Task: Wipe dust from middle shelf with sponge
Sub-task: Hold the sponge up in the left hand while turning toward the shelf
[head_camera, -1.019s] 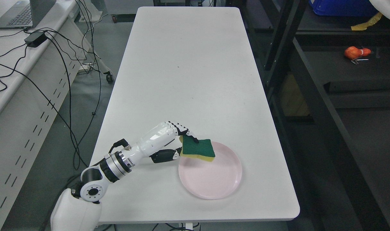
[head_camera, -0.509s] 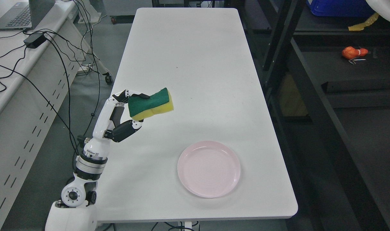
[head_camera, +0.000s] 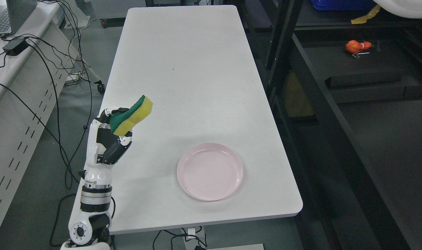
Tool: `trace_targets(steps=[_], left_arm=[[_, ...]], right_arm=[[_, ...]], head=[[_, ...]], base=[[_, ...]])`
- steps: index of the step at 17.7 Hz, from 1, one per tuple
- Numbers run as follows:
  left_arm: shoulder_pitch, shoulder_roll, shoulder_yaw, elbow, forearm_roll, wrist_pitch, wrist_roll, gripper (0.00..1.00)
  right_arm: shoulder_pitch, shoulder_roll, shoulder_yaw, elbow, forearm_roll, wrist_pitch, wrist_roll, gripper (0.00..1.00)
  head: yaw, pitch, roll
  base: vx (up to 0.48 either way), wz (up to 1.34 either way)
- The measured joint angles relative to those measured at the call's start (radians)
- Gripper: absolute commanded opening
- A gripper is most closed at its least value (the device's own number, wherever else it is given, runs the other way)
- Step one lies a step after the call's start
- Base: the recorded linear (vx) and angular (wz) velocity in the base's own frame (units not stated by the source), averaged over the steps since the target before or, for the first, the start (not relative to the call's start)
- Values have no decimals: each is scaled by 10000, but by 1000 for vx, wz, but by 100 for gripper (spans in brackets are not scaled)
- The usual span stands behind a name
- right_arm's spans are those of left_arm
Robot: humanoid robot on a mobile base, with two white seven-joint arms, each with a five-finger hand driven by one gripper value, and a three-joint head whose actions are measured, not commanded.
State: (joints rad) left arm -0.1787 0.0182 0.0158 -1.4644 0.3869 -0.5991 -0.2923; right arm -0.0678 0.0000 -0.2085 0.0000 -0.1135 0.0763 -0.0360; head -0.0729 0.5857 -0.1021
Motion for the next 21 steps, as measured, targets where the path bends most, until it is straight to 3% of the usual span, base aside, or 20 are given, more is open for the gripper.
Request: trace_targets(steps=[7,21], left_arm=[[501,-91,181,-265,319,957,74,0],[1953,-159,-335,-1230,382,972,-331,0]], right_arm=[[0,0,0,0,0,0,0,100],[-4,0,0,0,0,0,1,100]], head=[[0,0,0],[0,0,0]], base=[[-158,-399],[-267,-542]])
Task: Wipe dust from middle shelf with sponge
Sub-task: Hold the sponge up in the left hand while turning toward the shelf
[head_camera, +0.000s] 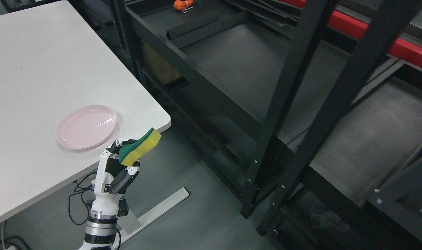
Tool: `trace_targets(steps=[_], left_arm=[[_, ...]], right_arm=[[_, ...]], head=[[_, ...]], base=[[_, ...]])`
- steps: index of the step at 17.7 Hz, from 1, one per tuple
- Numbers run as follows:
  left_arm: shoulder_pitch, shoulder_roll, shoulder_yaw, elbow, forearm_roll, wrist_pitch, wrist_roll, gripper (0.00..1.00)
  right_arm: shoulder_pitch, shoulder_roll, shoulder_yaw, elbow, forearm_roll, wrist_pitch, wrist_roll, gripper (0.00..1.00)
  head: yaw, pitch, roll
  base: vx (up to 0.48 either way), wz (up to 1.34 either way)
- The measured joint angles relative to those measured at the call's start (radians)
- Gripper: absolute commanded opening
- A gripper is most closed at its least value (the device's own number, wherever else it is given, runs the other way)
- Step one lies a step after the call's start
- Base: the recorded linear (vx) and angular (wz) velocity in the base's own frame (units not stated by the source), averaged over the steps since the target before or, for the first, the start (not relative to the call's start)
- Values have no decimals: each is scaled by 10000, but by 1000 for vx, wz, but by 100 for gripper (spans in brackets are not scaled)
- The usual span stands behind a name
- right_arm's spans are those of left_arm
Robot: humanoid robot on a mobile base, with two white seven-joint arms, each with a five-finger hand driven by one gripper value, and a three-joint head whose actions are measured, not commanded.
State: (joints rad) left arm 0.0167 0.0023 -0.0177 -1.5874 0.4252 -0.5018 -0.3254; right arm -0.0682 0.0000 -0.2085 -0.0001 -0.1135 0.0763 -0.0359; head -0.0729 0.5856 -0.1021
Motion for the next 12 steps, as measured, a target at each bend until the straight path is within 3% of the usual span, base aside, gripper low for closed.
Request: trace_targets(steps=[12], left_arm=[[593,-16,-515,-623,-43,-178,-53,1]], right_arm=[[11,0,0,1,0,-1,18,100]], head=[[0,-5,0]], base=[[-258,-1218]])
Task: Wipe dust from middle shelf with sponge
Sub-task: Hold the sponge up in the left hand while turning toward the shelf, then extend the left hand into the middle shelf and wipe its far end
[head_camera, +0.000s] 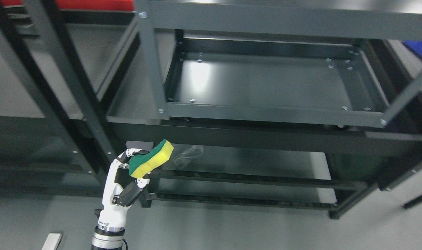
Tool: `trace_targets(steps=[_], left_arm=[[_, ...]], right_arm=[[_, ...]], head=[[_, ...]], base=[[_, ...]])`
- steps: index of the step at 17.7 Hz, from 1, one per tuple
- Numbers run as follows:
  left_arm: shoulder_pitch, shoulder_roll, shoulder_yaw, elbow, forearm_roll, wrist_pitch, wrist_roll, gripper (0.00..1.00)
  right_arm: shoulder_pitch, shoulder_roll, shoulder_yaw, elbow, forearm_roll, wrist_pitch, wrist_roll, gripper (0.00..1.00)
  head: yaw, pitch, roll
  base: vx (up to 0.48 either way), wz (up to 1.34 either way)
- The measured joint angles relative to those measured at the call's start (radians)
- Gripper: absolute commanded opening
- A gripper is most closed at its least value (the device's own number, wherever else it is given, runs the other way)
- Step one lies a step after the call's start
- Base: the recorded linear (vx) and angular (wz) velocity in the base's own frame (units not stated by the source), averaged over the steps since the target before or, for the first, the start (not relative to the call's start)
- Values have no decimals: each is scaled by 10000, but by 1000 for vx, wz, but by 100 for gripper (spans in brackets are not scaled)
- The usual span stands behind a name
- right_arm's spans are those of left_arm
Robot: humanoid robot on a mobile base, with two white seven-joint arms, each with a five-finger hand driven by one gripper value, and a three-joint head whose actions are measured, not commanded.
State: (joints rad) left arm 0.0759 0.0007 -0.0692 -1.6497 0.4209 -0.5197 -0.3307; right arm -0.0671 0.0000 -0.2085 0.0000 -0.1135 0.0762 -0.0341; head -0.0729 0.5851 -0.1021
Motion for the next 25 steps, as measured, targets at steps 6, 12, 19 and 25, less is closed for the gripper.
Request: trace_targets(steps=[6,12,19,25], left_arm=[[143,-3,-111,-121,-53,-62,0,1],[131,-5,-533,-187,-521,-150,0,1],[-1495,-8,-2037,-135,-3059,-149,-326,0],[-6420,-7,-4222,322,-5908,1217,313,0]], right_arm=[[-9,0,1,0,0,0,-12,100],[-14,0,1,-1,0,0,-25,100],[-9,0,1,-1,0,-1,-25,100],[-6,0,1,0,0,-3,-27,100]], head=[[0,-3,0],[0,-3,0],[0,-3,0],[0,-3,0]], base=[[-88,-459],[18,136],[50,229],[11,16]])
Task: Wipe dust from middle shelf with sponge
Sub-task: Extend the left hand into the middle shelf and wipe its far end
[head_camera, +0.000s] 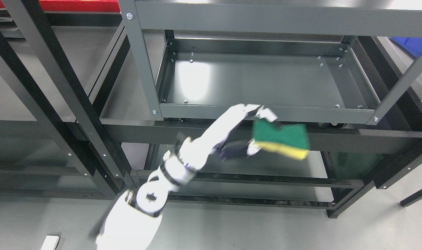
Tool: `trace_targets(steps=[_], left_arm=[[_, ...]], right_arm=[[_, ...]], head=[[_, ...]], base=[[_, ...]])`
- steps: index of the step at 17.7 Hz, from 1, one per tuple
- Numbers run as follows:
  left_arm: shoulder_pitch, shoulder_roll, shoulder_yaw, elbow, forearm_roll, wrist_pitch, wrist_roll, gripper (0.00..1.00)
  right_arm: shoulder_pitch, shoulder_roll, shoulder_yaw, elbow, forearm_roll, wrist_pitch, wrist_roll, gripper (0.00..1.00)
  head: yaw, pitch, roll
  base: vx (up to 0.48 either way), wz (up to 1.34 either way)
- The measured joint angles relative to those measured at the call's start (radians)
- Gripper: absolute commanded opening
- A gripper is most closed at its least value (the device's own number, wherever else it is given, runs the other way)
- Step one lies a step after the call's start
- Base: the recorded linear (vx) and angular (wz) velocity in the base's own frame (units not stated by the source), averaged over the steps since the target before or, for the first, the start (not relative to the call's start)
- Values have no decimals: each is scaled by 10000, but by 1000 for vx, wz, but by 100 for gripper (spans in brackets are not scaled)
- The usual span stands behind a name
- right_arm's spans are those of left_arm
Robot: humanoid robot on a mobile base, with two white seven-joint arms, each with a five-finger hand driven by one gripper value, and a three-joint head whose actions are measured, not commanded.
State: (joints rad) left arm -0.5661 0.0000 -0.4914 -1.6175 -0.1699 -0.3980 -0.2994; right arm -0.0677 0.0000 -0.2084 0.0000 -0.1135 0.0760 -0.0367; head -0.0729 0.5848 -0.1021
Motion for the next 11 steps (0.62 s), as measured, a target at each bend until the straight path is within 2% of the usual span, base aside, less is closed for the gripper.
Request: trace_targets(steps=[5,11], left_arm=[[-3855,0,-1310,658,-1484,181,363,0],[-6610,-1,-2607,1223,-3721,206,1040,0]], right_arm=[[-2,0,0,0,0,0,0,100],[-1,0,0,0,0,0,-1,100]], head=[[0,0,0],[0,0,0]], base=[[-1,-9],[0,0]])
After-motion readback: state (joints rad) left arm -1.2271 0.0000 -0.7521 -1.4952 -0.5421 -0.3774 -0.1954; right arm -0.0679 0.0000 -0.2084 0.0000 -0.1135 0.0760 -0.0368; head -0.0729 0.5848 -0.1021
